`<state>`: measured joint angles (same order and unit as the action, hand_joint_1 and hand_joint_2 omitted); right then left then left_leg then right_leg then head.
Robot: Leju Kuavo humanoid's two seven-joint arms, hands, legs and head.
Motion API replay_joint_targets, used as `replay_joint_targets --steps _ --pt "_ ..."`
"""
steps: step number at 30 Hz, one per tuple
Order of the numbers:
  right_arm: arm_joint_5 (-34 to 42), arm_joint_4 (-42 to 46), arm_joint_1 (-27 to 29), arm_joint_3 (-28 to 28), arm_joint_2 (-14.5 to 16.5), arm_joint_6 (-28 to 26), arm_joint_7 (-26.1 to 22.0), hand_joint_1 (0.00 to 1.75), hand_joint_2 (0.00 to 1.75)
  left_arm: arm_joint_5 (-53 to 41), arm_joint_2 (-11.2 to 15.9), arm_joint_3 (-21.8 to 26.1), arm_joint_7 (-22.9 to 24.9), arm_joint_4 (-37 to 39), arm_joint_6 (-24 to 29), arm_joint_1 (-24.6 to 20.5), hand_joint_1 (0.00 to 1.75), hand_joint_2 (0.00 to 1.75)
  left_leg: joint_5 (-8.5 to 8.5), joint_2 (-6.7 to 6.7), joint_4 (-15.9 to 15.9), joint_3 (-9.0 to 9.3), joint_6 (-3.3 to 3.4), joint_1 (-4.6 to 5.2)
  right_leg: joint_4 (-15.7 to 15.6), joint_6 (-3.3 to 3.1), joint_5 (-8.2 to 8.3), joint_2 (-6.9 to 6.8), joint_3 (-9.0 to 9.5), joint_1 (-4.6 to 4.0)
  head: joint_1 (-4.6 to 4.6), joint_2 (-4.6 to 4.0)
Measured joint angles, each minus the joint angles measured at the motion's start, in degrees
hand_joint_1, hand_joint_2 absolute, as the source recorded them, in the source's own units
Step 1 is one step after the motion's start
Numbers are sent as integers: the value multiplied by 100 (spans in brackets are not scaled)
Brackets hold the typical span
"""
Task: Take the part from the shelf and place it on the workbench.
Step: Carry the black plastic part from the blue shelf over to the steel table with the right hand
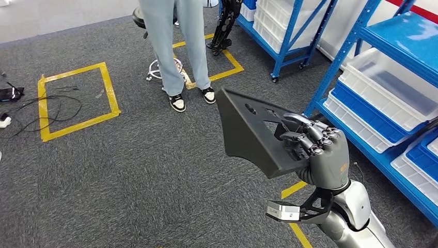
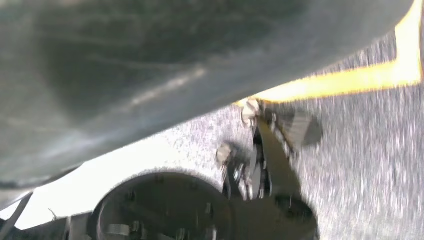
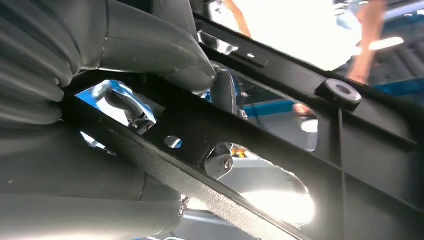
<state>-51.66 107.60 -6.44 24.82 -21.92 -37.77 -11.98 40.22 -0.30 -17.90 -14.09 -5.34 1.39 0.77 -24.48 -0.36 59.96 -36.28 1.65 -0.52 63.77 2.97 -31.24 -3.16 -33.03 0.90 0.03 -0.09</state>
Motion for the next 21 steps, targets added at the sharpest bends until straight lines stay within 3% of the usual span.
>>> replay_joint_targets --steps 1,2,3,4,5,6,7,9,10,12,13,15,16,18,19,20,21 --pt "7 -2 22 -11 -4 -4 0 175 175 -2 7 -9 0 10 1 -8 0 0 15 -68 0 -17 24 5 424 -29 -172 179 -209 -1 11 0" --pt "15 -2 51 -23 -9 -8 0 175 175 -7 16 -20 0 23 1 -14 0 0 28 -142 0 -36 43 11 854 -46 -322 273 -433 -5 19 0" --pt "21 -2 87 -34 -14 -8 0 175 175 -15 24 -32 0 38 2 -17 0 0 39 -223 0 -50 57 18 1146 -45 -397 304 -592 -8 24 0" --pt "25 -1 126 -46 -18 -8 0 175 175 -28 33 -46 -1 54 3 -18 0 0 51 -308 0 -60 67 25 1209 -24 -375 312 -643 -11 23 0" --pt "21 2 167 -62 -21 -7 1 175 175 -43 44 -64 -1 73 2 -19 0 0 65 -395 0 -65 68 28 1025 9 -266 324 -569 -11 24 0" --pt "11 8 204 -83 -24 -7 2 175 175 -56 54 -85 0 90 -1 -19 0 0 79 -479 0 -67 61 28 644 41 -100 373 -388 -11 25 0" --pt "-9 19 237 -109 -26 -6 5 175 175 -64 61 -107 3 101 -8 -18 0 0 96 -557 2 -72 45 27 178 57 66 506 -166 -6 25 0" --pt "-63 55 308 -164 -31 -7 15 175 175 -66 71 -148 27 110 -25 -17 0 0 127 -686 2 -90 -2 35 -443 25 270 706 131 -17 21 0" --pt "-89 76 353 -190 -34 -8 22 175 175 -66 74 -168 48 112 -34 -13 0 0 144 -742 -8 -101 -33 32 -547 -10 298 744 177 -34 17 0" --pt "-126 131 474 -245 -42 -8 55 175 175 -66 83 -216 80 120 -56 8 0 0 189 -857 -36 -131 -108 17 -579 -87 345 602 211 -37 17 0" --pt "-139 162 537 -274 -45 -6 82 175 175 -66 83 -245 88 124 -68 15 0 0 172 -812 -12 -159 -136 22 -607 -127 376 527 231 -20 15 0" --pt "-147 234 667 -329 -55 -3 136 175 175 -69 76 -294 90 127 -92 17 0 0 -73 -475 334 -322 -179 38 -662 -198 431 359 250 28 -10 0" --pt "-147 258 727 -353 -61 -2 154 175 175 -71 67 -314 90 125 -100 13 0 0 -290 -253 680 -470 -197 38 -666 -213 439 278 251 15 -17 0" --pt "-147 288 834 -395 -72 -1 170 175 175 -74 56 -349 91 119 -104 5 0 0 -625 -39 1382 -760 -251 -13 -666 -221 440 103 242 4 -24 0" --pt "-156 296 873 -410 -74 2 175 175 175 -74 52 -366 97 115 -104 4 0 0 -659 -1 1527 -802 -281 -44 -664 -220 439 15 238 5 -26 0" --pt "-185 306 908 -420 -75 5 179 175 175 -74 51 -382 109 111 -109 3 0 0 -591 31 1443 -729 -312 -77 -661 -214 436 -62 237 13 -29 0" --pt "-250 326 946 -426 -74 8 184 175 175 -74 52 -397 111 104 -126 3 0 0 -450 91 1152 -544 -343 -110 -653 -199 427 -135 243 25 -29 0"
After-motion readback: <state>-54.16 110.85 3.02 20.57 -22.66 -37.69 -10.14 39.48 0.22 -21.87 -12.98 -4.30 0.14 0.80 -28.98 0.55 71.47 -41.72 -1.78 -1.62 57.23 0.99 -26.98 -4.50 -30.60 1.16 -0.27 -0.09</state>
